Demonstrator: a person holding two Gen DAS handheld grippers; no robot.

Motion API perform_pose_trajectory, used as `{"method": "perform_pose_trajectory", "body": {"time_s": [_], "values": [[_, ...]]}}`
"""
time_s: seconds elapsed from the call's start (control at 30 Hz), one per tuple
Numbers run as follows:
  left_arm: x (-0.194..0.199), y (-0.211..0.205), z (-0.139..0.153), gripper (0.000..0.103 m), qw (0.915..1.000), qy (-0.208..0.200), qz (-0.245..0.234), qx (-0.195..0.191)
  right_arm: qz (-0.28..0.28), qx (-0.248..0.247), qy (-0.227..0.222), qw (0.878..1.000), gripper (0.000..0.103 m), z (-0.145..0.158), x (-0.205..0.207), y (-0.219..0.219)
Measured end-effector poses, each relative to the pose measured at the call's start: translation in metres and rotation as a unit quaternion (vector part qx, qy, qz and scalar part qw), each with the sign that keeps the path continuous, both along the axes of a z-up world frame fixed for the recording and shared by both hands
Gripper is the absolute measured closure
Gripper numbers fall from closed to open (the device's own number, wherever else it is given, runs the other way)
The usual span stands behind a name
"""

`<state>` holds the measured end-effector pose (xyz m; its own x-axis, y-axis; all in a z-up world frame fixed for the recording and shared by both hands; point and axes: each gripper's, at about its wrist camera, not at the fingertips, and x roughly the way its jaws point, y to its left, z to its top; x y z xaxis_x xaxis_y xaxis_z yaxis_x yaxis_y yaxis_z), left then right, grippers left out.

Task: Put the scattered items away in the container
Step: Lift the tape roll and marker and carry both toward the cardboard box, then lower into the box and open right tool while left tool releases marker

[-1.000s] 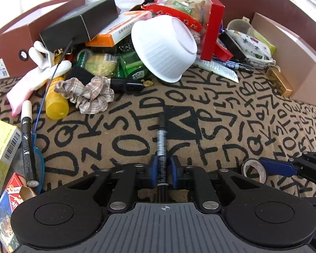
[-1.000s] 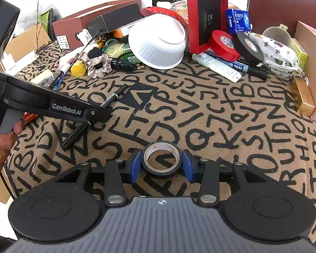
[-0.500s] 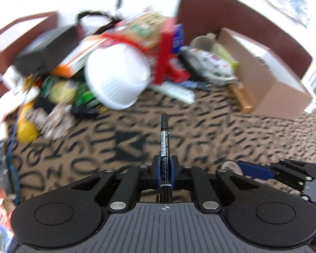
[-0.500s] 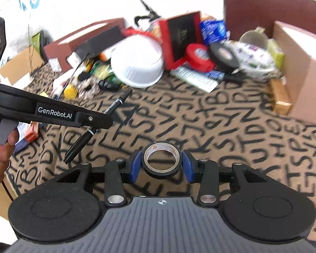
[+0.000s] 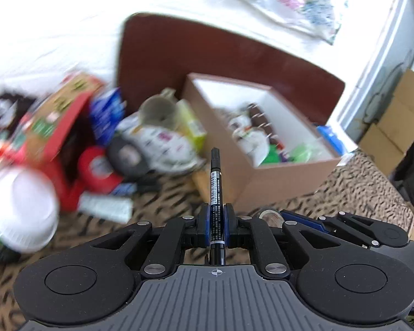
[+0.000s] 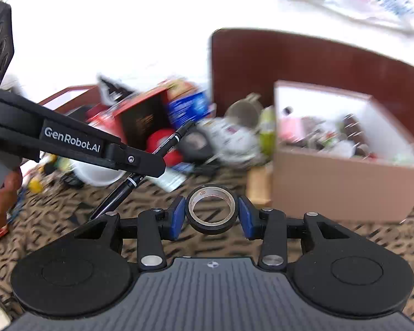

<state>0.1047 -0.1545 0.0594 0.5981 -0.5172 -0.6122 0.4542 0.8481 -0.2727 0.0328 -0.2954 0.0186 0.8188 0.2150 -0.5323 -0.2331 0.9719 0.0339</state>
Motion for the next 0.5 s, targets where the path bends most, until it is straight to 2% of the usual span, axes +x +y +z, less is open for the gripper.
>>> {"method": "perform_pose_trajectory", "body": {"time_s": [0.23, 0.5], "values": [[0.045, -0.056, 0.015, 0.098, 0.9997, -0.008, -0.020, -0.010, -0.038, -0.013, -0.033, 0.999, 0.057, 0.021, 0.032, -0.044], [0.109, -0.103, 0.006, 0.098, 0.9997, 0.004, -0.018, -0.013, -0.081, -0.020, -0.035, 0.996, 0.057, 0.020, 0.084, -0.084]]}}
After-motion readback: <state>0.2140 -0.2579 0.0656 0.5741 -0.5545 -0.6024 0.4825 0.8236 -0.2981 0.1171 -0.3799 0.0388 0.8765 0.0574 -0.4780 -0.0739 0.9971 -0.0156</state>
